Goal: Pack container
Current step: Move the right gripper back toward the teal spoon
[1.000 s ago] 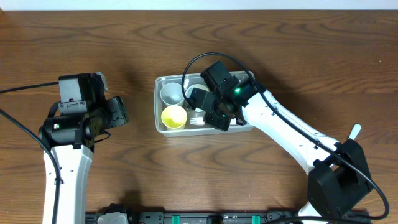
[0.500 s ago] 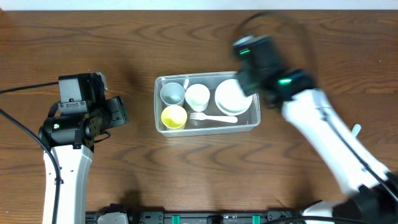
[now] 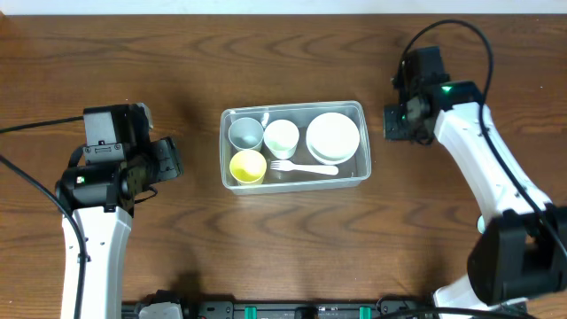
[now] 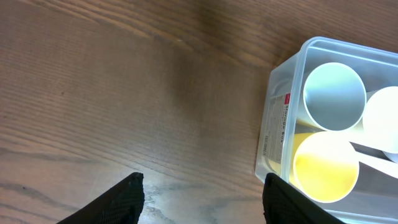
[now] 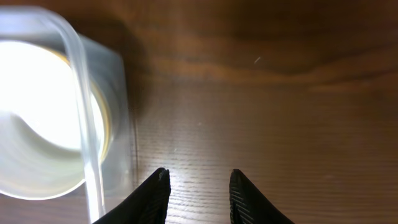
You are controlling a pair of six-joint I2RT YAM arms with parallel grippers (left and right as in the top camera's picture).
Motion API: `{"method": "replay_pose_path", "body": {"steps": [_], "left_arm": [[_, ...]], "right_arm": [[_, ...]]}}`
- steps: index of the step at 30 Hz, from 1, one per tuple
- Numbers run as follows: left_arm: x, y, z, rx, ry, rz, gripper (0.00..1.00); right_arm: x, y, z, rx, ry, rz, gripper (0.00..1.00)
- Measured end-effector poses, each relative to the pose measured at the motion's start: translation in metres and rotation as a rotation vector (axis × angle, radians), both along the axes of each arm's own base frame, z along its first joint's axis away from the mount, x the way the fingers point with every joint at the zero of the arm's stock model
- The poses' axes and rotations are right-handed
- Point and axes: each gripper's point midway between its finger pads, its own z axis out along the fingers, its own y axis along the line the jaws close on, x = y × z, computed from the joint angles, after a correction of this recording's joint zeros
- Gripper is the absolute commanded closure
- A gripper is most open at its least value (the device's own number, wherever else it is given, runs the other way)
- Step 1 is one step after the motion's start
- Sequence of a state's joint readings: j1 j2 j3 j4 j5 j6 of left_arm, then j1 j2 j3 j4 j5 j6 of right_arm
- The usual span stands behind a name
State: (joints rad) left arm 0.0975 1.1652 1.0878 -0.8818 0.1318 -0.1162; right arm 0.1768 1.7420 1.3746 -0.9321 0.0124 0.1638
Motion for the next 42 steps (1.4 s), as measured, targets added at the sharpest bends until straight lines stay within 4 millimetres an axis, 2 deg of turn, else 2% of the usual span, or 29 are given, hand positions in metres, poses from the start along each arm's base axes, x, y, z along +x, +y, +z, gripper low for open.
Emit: {"method": "replay_pose_path", "body": {"steps": [4, 9, 15, 35, 42], "left_arm": [[0.000, 0.000, 0.000, 0.000, 0.000, 0.000, 0.38], [0.000, 0.000, 0.000, 0.000, 0.000, 0.000, 0.38], [0.000, 0.000, 0.000, 0.000, 0.000, 0.000, 0.38], [0.000, 0.000, 0.000, 0.000, 0.000, 0.000, 0.38], [0.000, 0.000, 0.000, 0.000, 0.000, 0.000, 0.38]], "right_arm": [[-0.007, 0.012, -0.013, 0.033, 0.052, 0.025, 0.66], [-0.026, 0.026, -0.016, 0.066, 0.125, 0.059, 0.65], [-0.046, 0.033, -0.017, 0.104, 0.205, 0.092, 0.64], [-0.057, 0.065, -0.011, 0.246, 0.230, 0.222, 0.64], [-0.050, 0.066, -0.011, 0.244, 0.198, 0.232, 0.66]]}}
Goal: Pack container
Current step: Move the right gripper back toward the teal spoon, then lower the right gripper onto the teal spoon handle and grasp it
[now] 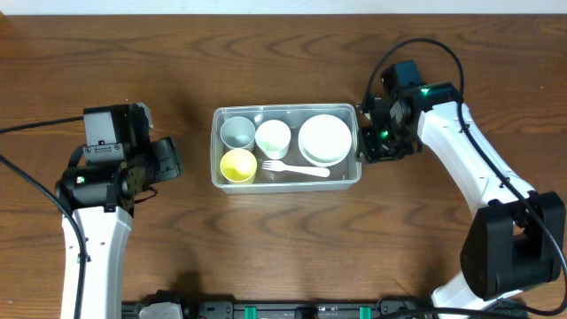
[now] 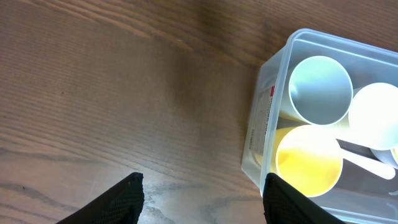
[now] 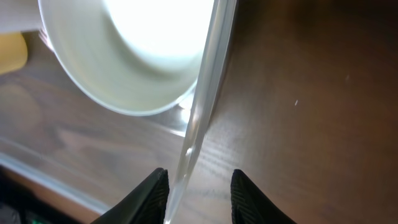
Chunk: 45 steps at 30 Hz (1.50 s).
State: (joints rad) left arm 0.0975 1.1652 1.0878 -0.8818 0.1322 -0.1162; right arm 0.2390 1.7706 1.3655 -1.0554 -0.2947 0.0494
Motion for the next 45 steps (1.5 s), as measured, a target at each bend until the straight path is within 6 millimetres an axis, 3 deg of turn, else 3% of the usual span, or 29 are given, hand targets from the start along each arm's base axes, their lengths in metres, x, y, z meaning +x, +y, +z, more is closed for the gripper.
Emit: {"method": "replay_pose_path", "body": {"steps": [4, 7, 10, 13, 14, 15, 16, 18, 21, 24, 26, 33, 38, 45], "left_arm": [[0.000, 0.000, 0.000, 0.000, 0.000, 0.000, 0.38], [0.000, 0.000, 0.000, 0.000, 0.000, 0.000, 0.38], [0.000, 0.000, 0.000, 0.002, 0.000, -0.004, 0.37], [0.000, 0.000, 0.000, 0.004, 0.000, -0.007, 0.38], [0.000, 0.000, 0.000, 0.004, 0.000, -0.007, 0.38], [0.000, 0.000, 0.000, 0.004, 0.000, -0.007, 0.37], [0.000, 0.000, 0.000, 0.004, -0.001, -0.007, 0.38], [0.000, 0.000, 0.000, 0.005, 0.000, -0.007, 0.37], [0.000, 0.000, 0.000, 0.004, 0.000, -0.007, 0.38], [0.000, 0.000, 0.000, 0.004, 0.000, -0.007, 0.37], [0.000, 0.000, 0.000, 0.004, -0.001, -0.007, 0.37], [0.000, 0.000, 0.000, 0.005, -0.001, -0.007, 0.38], [0.000, 0.000, 0.000, 0.005, -0.001, -0.007, 0.37], [0.000, 0.000, 0.000, 0.004, 0.000, -0.007, 0.37]], "right_arm": [[0.014, -0.006, 0.000, -0.030, -0.058, -0.007, 0.69], [0.025, -0.021, 0.005, -0.084, -0.095, -0.043, 0.69], [0.044, -0.054, 0.022, -0.145, -0.160, -0.173, 0.67], [0.053, -0.102, 0.052, -0.191, -0.232, -0.378, 0.63], [0.051, -0.121, 0.065, -0.201, -0.254, -0.461, 0.45], [0.048, -0.143, 0.079, -0.208, -0.278, -0.554, 0.12], [0.042, -0.165, 0.091, -0.222, -0.296, -0.634, 0.06], [0.029, -0.195, 0.105, -0.243, -0.305, -0.745, 0.05], [0.002, -0.237, 0.109, -0.278, -0.258, -0.899, 0.01], [-0.020, -0.273, 0.096, -0.303, -0.195, -1.024, 0.01], [-0.033, -0.286, 0.084, -0.313, -0.159, -1.067, 0.01], [-0.074, -0.312, 0.012, -0.339, -0.045, -1.134, 0.01], [-0.076, -0.312, -0.019, -0.331, -0.060, -1.088, 0.01], [-0.081, -0.292, -0.049, -0.269, -0.046, -0.965, 0.01]]}}
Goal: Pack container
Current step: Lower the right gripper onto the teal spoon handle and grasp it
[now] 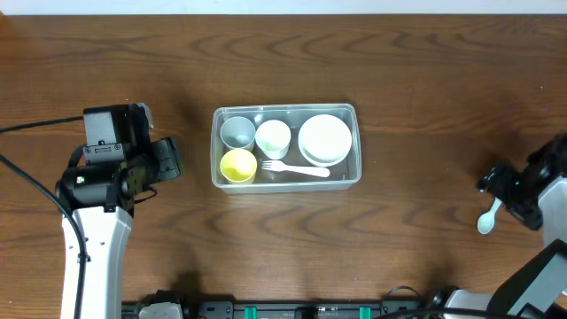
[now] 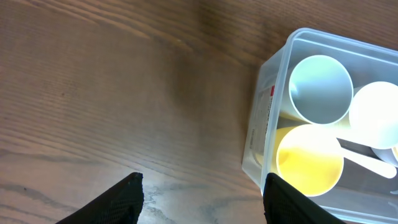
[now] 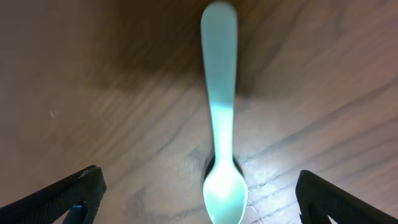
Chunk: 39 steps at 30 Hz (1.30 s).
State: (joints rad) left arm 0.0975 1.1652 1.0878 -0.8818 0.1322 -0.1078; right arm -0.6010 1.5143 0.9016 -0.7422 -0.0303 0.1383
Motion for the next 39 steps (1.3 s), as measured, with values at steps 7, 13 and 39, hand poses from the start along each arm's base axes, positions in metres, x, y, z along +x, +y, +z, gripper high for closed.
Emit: {"method": "replay_pose_path", "body": {"steps": [7, 13, 39], "left_arm": [[0.000, 0.000, 0.000, 0.000, 0.000, 0.000, 0.38], [0.000, 0.000, 0.000, 0.000, 0.000, 0.000, 0.38], [-0.001, 0.000, 0.000, 0.000, 0.003, 0.000, 0.37]], "right_arm": [[-0.004, 0.004, -0.011, 0.019, 0.028, 0.029, 0.02], [-0.003, 0.002, -0.018, 0.019, 0.043, 0.036, 0.03], [-0.003, 0.001, -0.048, 0.047, 0.086, 0.035, 0.06]]}}
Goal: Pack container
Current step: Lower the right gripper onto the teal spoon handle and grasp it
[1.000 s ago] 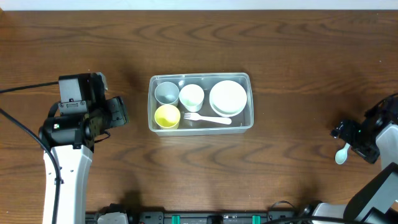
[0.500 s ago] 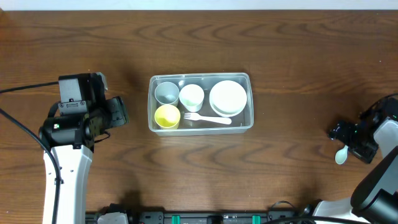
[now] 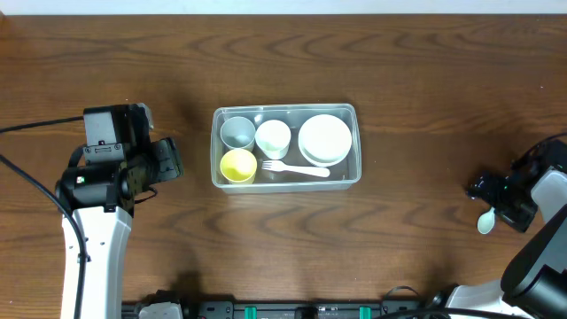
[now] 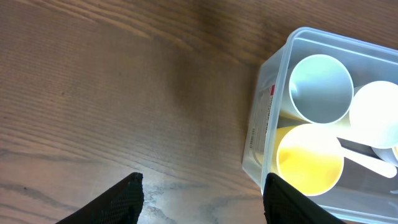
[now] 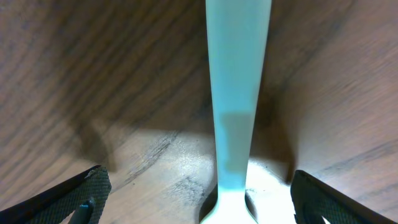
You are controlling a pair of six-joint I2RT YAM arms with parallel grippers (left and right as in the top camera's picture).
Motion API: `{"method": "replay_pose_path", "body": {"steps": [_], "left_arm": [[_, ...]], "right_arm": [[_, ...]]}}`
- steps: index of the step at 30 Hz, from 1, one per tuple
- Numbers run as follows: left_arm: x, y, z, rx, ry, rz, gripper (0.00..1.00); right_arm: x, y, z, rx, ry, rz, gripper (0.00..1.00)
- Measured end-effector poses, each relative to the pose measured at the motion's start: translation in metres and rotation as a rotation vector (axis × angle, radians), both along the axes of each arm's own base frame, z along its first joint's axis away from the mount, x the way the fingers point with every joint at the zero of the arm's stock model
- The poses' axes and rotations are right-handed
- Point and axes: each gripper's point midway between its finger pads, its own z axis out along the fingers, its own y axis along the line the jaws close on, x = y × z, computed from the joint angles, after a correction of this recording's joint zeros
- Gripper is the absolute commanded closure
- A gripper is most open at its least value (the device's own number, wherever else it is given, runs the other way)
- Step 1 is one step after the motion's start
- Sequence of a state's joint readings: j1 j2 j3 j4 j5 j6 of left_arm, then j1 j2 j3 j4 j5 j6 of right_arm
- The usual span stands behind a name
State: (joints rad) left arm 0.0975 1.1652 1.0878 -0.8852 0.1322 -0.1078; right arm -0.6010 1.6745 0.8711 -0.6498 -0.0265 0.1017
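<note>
A clear plastic container in the table's middle holds a grey-blue cup, a white cup, a yellow cup, a white bowl and a white fork. At the far right a pale blue spoon lies flat on the wood; its bowl end shows beside the arm. My right gripper is open, low over the spoon, one finger on each side of the handle. My left gripper is open over bare wood left of the container.
The wooden table's right edge lies close beyond my right arm. My left arm stands at the left side.
My right gripper has come lower onto the spoon, whose handle now fills more of the right wrist view between the open fingers. The left arm and the container have not moved.
My right gripper was beside the container's right end. Then it was against that end, and the container stood a little further left. After that it was at the far right over the spoon, and now it is lower, straddling the handle.
</note>
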Motion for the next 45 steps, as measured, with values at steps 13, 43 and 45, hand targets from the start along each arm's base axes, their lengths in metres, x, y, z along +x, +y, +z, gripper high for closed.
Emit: {"method": "replay_pose_path", "body": {"steps": [13, 43, 45], "left_arm": [[-0.0002, 0.0000, -0.0001, 0.000, 0.001, 0.000, 0.38], [-0.0002, 0.0000, -0.0001, 0.000, 0.001, 0.000, 0.38], [-0.0002, 0.0000, -0.0001, 0.000, 0.001, 0.000, 0.38]], "right_arm": [[-0.0021, -0.0055, -0.0033, -0.043, -0.004, -0.005, 0.18], [-0.0022, -0.0096, -0.0034, -0.053, -0.011, -0.051, 0.83], [-0.0019, -0.0097, -0.0033, -0.053, -0.012, -0.053, 0.87]]}}
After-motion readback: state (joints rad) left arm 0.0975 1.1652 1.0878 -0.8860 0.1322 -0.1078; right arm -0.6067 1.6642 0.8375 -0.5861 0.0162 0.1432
